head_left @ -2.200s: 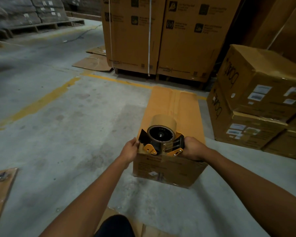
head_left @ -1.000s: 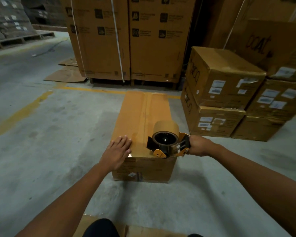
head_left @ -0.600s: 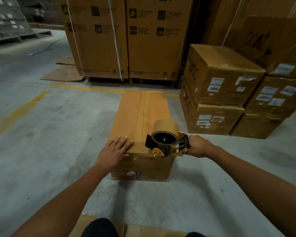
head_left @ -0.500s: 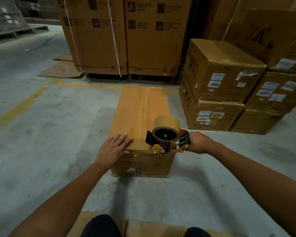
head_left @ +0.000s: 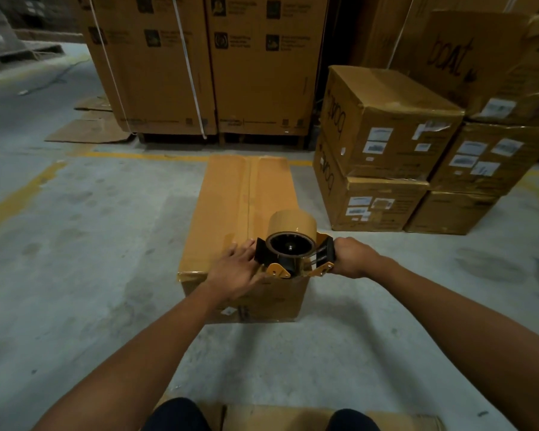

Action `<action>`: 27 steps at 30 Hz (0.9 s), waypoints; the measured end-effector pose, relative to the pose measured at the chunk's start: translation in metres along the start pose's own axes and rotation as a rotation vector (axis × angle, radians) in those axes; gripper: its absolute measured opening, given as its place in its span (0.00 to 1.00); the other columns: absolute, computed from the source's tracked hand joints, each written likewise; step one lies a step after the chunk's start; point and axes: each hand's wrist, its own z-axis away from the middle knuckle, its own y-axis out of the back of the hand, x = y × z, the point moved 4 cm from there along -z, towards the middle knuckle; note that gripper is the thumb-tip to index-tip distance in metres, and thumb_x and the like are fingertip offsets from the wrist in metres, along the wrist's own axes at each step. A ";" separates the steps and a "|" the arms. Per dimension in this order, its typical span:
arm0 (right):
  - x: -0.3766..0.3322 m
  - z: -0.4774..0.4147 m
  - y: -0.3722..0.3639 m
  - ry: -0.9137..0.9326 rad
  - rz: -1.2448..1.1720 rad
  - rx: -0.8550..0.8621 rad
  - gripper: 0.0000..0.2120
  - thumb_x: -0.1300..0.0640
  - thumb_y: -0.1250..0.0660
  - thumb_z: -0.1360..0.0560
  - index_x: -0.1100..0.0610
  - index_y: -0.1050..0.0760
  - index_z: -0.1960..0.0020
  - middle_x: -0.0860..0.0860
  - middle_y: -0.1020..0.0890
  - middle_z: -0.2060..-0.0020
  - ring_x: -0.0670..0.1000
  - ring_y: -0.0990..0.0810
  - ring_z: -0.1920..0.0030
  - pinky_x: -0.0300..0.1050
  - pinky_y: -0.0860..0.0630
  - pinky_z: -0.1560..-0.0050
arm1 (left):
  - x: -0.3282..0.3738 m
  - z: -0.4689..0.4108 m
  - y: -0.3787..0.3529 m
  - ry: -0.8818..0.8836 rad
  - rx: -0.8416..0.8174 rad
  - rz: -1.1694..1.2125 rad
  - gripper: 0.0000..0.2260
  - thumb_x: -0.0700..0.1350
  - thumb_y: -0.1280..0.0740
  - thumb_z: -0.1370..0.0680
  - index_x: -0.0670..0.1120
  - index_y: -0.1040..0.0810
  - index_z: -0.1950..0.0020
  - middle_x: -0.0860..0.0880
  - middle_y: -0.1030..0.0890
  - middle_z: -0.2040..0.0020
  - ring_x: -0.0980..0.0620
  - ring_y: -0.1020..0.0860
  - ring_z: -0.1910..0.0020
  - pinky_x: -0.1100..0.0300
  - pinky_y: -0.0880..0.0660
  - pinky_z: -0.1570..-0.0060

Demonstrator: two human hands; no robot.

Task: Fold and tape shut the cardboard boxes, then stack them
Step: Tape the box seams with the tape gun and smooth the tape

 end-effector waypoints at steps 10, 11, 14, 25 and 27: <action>0.012 0.003 0.008 0.001 0.045 -0.007 0.10 0.48 0.28 0.26 0.51 0.27 0.52 0.51 0.22 0.59 0.51 0.21 0.57 0.43 0.27 0.61 | -0.004 -0.005 -0.014 0.022 0.032 -0.054 0.36 0.68 0.68 0.23 0.53 0.54 0.18 0.50 0.51 0.18 0.51 0.54 0.20 0.48 0.52 0.22; 0.018 0.005 0.010 -0.008 0.037 -0.011 0.10 0.48 0.28 0.26 0.51 0.27 0.52 0.50 0.21 0.59 0.51 0.21 0.57 0.43 0.26 0.60 | -0.004 -0.005 -0.013 0.019 0.029 -0.068 0.36 0.68 0.68 0.23 0.53 0.55 0.18 0.50 0.53 0.18 0.51 0.55 0.20 0.47 0.52 0.22; 0.046 0.016 0.015 -0.043 0.019 -0.014 0.10 0.46 0.27 0.26 0.50 0.25 0.53 0.50 0.19 0.58 0.49 0.20 0.57 0.44 0.24 0.58 | -0.004 -0.006 -0.010 0.013 -0.003 -0.083 0.36 0.68 0.70 0.24 0.55 0.58 0.19 0.49 0.54 0.18 0.50 0.55 0.19 0.47 0.52 0.22; 0.069 0.026 0.008 -0.074 0.044 -0.010 0.11 0.48 0.29 0.25 0.53 0.24 0.49 0.52 0.19 0.57 0.50 0.20 0.57 0.44 0.22 0.57 | 0.056 -0.033 0.008 -0.116 -0.047 0.015 0.43 0.70 0.69 0.27 0.48 0.51 0.18 0.46 0.49 0.18 0.47 0.49 0.20 0.46 0.53 0.22; 0.076 0.027 0.009 -0.081 0.037 -0.009 0.10 0.48 0.29 0.25 0.52 0.24 0.49 0.52 0.19 0.57 0.51 0.20 0.56 0.45 0.22 0.56 | 0.070 -0.040 0.006 -0.149 -0.023 0.035 0.41 0.68 0.69 0.26 0.49 0.47 0.19 0.46 0.45 0.19 0.49 0.48 0.20 0.49 0.54 0.22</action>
